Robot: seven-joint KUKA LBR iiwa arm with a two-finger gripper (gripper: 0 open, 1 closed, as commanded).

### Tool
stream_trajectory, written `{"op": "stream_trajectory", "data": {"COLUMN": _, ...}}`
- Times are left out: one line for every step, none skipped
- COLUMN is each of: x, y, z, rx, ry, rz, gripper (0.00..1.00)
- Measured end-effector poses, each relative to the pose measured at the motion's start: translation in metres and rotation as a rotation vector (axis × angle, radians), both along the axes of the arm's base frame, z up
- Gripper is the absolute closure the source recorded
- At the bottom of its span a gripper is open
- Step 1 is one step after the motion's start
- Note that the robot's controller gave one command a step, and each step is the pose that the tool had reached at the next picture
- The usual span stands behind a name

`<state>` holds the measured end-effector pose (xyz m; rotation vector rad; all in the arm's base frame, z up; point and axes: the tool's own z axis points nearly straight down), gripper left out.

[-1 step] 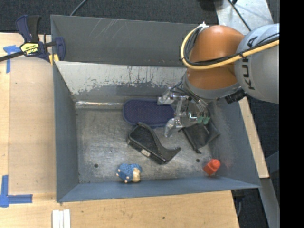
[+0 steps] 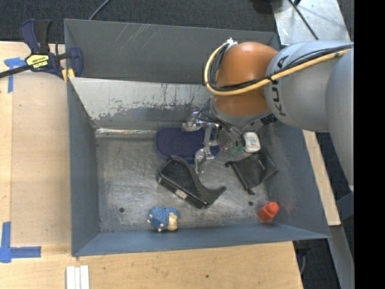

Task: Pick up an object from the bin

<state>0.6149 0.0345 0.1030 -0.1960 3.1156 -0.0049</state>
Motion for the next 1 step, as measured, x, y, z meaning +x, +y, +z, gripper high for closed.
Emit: {"op": "stream_trajectory", "data": {"x": -0.0012, "y": 0.0009, "z": -0.0045, "rx": 0.001, "ry": 0.002, "rz": 0.000, "gripper": 1.00}}
